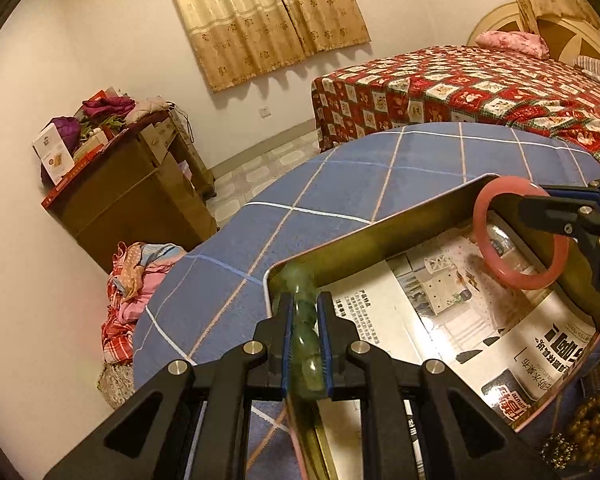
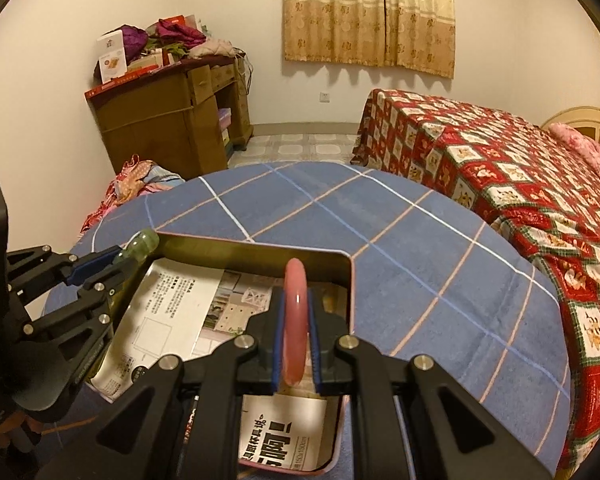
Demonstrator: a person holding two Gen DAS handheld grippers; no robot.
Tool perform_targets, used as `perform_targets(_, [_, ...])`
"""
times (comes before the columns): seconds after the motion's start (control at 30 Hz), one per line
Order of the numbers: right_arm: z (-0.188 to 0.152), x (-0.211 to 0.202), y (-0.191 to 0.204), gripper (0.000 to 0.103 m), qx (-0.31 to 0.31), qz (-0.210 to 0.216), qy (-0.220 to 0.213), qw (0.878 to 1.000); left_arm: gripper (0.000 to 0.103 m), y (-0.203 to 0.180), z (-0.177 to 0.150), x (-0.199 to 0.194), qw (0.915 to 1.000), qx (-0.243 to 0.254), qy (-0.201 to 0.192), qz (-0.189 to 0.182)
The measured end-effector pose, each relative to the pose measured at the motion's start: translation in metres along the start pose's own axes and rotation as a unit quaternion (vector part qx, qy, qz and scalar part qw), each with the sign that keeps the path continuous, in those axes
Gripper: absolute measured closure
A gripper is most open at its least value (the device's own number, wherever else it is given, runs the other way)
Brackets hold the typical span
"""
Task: Organize jewelry
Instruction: 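Lower both bangles into the tin box and open both grippers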
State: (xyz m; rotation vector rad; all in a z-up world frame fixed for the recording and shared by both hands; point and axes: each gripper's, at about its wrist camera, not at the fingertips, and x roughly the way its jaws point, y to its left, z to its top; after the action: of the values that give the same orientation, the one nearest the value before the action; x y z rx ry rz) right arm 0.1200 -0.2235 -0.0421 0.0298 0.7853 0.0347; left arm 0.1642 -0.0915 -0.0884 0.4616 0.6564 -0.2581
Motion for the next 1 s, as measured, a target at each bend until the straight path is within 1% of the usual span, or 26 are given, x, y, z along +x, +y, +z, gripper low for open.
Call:
perform_targets(0.07, [0.0,0.001,-0.001,0.09,-0.001,0.005,0.003,1.0,0.084,-0.002,0.001,-0.001,0.9999,0.006,-0.001,0.013])
perform_targets(0.1, [0.0,0.001,0.0,0.089,-0.003,0.006,0.003,1.0,0.076,-0.001,0.001,-0.003,0.9998,0.006,-0.004,0.018])
perform_targets(0.13, [0.0,0.0,0.0,0.088,-0.004,0.007,0.001,1.0,0.065,0.0,0.002,-0.006,0.9998,0.005,-0.008,0.02])
perform_targets(0.17, [0.0,-0.002,0.001,0.08,-0.004,0.011,-0.003,1.0,0.037,0.002,0.002,-0.009,0.9995,0.003,-0.016,0.026])
perform_targets(0.2, [0.0,-0.004,0.002,0.067,-0.006,0.015,-0.005,1.0,0.018,0.004,0.002,-0.013,0.999,0.001,-0.024,0.038])
perform_targets(0.23, [0.0,-0.005,0.003,0.061,-0.009,0.016,-0.008,1.0,0.018,0.006,0.002,-0.019,0.9981,-0.001,-0.039,0.048])
perform_targets(0.27, [-0.001,-0.008,0.004,0.055,-0.013,0.013,-0.013,1.0,0.018,0.008,0.002,-0.023,0.9979,-0.001,-0.046,0.047])
perform_targets(0.3, [-0.001,-0.009,0.005,0.054,-0.015,0.01,-0.016,1.0,0.018,0.01,0.002,-0.024,0.9979,-0.002,-0.043,0.047])
perform_targets(0.43, [-0.001,-0.012,0.003,0.054,-0.005,0.005,-0.022,1.0,0.018,0.016,-0.001,-0.026,0.998,-0.014,-0.037,0.049])
perform_targets(0.57, [-0.003,-0.017,0.001,0.053,0.004,0.012,-0.027,1.0,0.018,0.025,-0.007,-0.029,0.997,-0.03,-0.032,0.064])
perform_targets(0.63, [-0.005,-0.023,0.0,0.053,0.004,0.013,-0.033,0.999,0.018,0.033,-0.012,-0.037,0.9962,-0.041,-0.035,0.069])
perform_targets(0.73, [-0.011,-0.033,-0.006,0.05,0.009,0.008,-0.039,0.999,0.018,0.039,-0.022,-0.044,0.9954,-0.052,-0.03,0.074])
perform_targets(0.83, [-0.02,-0.042,-0.014,0.05,0.021,0.008,-0.041,0.999,0.018,0.039,-0.035,-0.054,0.9957,-0.066,-0.024,0.06])
perform_targets(0.93, [-0.031,-0.05,-0.02,0.05,0.028,0.004,-0.037,0.999,0.018,0.033,-0.047,-0.064,0.9962,-0.069,-0.022,0.048])
perform_targets(1.0, [-0.039,-0.054,-0.023,0.05,0.032,-0.002,-0.036,0.999,0.018,0.029,-0.053,-0.07,0.9964,-0.069,-0.018,0.046])
